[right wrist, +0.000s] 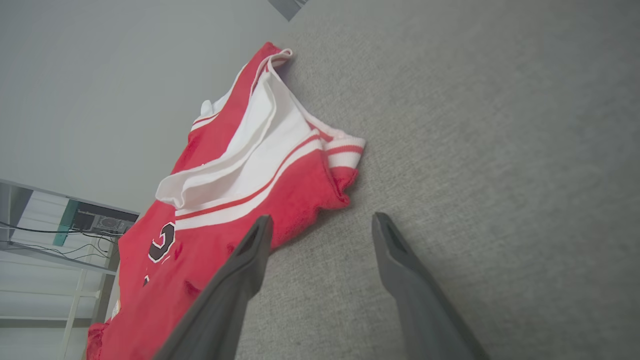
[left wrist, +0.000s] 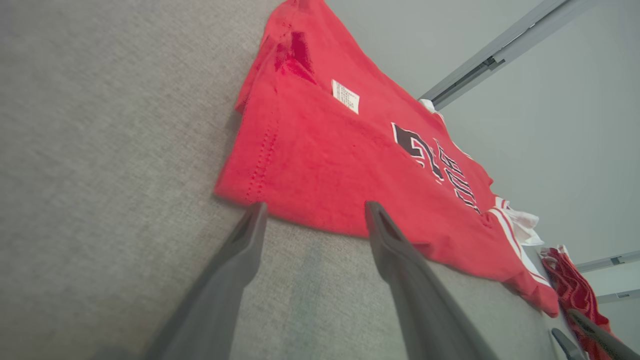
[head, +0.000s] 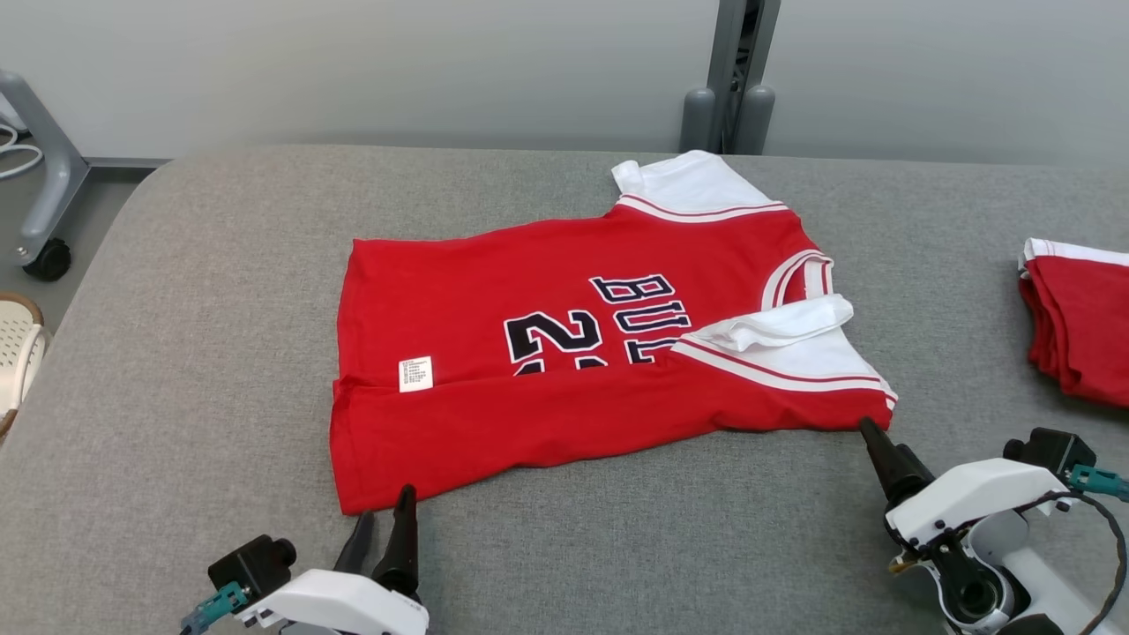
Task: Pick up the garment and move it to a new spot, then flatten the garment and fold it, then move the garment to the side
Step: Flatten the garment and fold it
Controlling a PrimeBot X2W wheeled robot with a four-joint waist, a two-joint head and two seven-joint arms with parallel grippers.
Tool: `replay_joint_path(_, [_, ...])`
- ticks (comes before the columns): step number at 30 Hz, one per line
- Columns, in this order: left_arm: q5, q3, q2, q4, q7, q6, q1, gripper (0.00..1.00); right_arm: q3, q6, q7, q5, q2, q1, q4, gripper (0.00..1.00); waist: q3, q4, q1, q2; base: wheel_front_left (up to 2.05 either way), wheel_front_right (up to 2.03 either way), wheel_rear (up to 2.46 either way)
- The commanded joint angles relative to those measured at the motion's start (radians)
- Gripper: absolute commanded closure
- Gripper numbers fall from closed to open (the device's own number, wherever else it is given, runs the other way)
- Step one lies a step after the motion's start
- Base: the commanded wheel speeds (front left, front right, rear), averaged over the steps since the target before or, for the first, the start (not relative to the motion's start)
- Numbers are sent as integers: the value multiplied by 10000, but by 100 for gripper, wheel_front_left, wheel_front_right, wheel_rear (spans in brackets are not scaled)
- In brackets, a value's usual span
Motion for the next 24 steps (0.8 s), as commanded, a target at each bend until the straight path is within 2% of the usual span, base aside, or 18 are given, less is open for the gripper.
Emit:
replay_joint_path(1, [-366,-95,60,28,44,2,-246,0,-101,5,116,161,43,-91,76,0,64,28,0,0,0,0,0])
replay_joint_path(11, [-3037,-845,51,346,262,77,-849,0,-272,4,718,690,410,-642,521,0,473,95,0,0,0,0,0])
replay_joint_path(24, [-4214,-1347,53,1107,-89,-209,-1699,0,-534,2,995,1244,726,-1093,1149,0,787,284,0,0,0,0,0])
